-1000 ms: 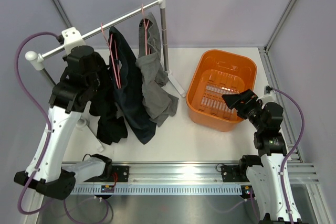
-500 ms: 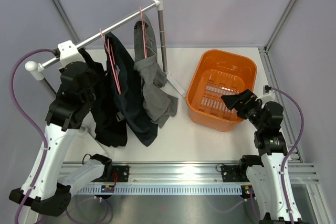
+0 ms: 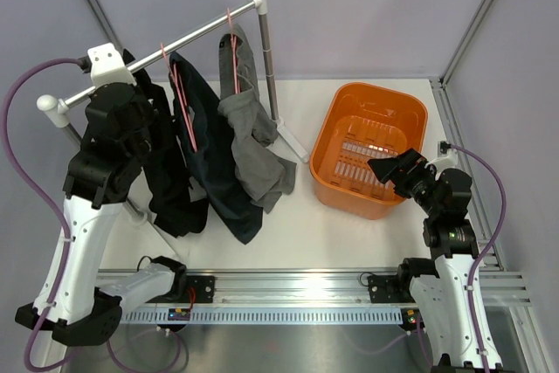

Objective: Remove the shorts from the hanger

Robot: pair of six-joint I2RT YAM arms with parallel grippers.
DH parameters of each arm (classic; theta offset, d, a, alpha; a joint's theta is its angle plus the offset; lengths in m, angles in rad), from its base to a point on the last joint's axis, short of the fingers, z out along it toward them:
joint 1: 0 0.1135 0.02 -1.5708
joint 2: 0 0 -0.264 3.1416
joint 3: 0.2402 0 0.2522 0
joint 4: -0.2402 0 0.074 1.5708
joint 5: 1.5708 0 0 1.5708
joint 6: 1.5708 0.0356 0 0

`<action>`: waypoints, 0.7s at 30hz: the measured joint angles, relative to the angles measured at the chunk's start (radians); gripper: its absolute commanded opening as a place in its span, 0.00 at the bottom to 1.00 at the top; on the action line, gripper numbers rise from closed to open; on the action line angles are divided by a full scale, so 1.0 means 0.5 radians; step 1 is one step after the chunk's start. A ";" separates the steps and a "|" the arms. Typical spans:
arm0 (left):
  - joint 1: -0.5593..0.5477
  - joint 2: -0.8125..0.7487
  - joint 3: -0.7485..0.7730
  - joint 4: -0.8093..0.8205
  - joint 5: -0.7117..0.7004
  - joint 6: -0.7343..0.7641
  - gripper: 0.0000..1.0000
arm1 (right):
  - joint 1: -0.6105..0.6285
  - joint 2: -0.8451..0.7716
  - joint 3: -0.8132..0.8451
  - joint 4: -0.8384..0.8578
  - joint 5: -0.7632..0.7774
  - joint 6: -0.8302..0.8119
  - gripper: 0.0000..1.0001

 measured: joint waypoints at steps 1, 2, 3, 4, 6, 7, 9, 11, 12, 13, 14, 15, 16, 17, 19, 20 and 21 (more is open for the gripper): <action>-0.001 0.001 0.015 -0.031 0.016 -0.017 0.00 | 0.000 0.000 0.002 -0.005 0.000 -0.002 0.99; -0.001 -0.007 0.017 -0.061 0.032 -0.040 0.00 | 0.000 -0.001 0.002 -0.013 0.000 -0.003 1.00; -0.001 -0.018 0.012 -0.087 0.048 -0.059 0.00 | 0.000 -0.001 0.002 -0.018 0.000 -0.005 0.99; 0.000 -0.049 -0.034 -0.085 0.071 -0.092 0.00 | 0.000 -0.001 0.002 -0.025 0.000 -0.006 0.99; -0.001 -0.151 -0.185 -0.108 0.121 -0.156 0.00 | 0.000 -0.001 0.002 -0.032 -0.005 -0.011 1.00; -0.001 -0.204 -0.253 -0.130 0.150 -0.182 0.00 | 0.000 -0.001 0.003 -0.033 -0.013 -0.012 0.99; -0.001 -0.301 -0.379 -0.196 0.217 -0.237 0.00 | 0.000 0.000 0.008 -0.036 -0.032 -0.017 0.99; -0.005 -0.359 -0.465 -0.243 0.291 -0.277 0.00 | 0.000 0.000 0.018 -0.036 -0.043 -0.019 0.99; -0.017 -0.391 -0.509 -0.249 0.336 -0.294 0.00 | 0.000 0.001 0.023 -0.034 -0.046 -0.019 0.99; -0.039 -0.416 -0.550 -0.257 0.376 -0.311 0.00 | 0.000 0.000 0.027 -0.034 -0.049 -0.021 0.99; -0.067 -0.435 -0.588 -0.261 0.420 -0.320 0.00 | 0.000 0.001 0.029 -0.034 -0.050 -0.022 0.99; -0.098 -0.443 -0.613 -0.275 0.468 -0.325 0.00 | 0.000 0.001 0.030 -0.034 -0.050 -0.024 0.99; -0.135 -0.446 -0.627 -0.294 0.513 -0.327 0.00 | 0.000 0.002 0.031 -0.034 -0.050 -0.024 0.99; -0.168 -0.441 -0.631 -0.308 0.558 -0.326 0.00 | 0.000 0.003 0.032 -0.035 -0.050 -0.026 1.00; -0.226 -0.415 -0.630 -0.319 0.631 -0.324 0.00 | 0.000 0.013 0.038 -0.037 -0.051 -0.034 0.99; -0.263 -0.401 -0.630 -0.322 0.673 -0.316 0.00 | 0.000 0.021 0.048 -0.044 -0.051 -0.040 1.00; -0.304 -0.386 -0.630 -0.324 0.713 -0.310 0.00 | 0.000 0.031 0.063 -0.053 -0.051 -0.047 1.00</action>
